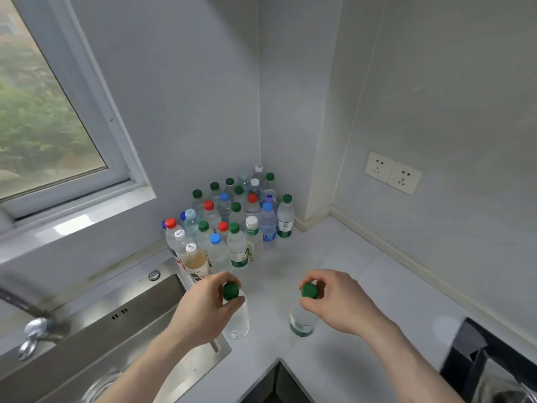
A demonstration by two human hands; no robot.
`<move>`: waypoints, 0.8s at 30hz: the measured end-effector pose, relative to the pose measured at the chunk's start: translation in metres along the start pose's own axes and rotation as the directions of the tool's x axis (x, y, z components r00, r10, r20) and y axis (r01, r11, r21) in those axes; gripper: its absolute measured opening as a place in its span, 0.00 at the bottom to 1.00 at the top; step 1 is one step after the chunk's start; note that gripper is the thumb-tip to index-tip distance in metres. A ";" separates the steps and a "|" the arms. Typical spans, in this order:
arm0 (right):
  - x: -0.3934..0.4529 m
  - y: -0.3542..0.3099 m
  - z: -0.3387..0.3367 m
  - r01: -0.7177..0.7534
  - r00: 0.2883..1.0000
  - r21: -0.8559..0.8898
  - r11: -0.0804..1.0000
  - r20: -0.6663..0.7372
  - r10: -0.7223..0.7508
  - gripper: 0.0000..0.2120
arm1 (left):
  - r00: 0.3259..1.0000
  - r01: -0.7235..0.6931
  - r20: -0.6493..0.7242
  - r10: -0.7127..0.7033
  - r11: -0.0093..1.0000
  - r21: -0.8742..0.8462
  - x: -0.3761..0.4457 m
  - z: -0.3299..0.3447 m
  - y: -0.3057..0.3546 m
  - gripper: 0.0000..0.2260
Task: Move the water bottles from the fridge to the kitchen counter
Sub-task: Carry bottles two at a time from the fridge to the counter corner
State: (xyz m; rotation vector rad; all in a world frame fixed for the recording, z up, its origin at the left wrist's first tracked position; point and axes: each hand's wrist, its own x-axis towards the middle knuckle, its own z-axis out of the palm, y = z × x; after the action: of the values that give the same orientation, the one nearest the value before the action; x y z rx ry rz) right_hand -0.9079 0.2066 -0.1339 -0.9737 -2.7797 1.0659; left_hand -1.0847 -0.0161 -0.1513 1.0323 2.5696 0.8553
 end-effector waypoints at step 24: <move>0.072 -0.031 0.053 -0.115 0.993 -0.074 0.991 0.030 0.118 0.09 | 0.999 0.018 0.031 -0.023 0.989 0.147 0.107 0.005 -0.107 0.08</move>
State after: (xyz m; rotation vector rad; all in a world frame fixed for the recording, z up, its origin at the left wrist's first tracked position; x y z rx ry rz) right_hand -0.9949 0.1970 -0.1711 -1.1498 -2.8380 1.0103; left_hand -1.2191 -0.0015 -0.2203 1.0485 2.6436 0.6476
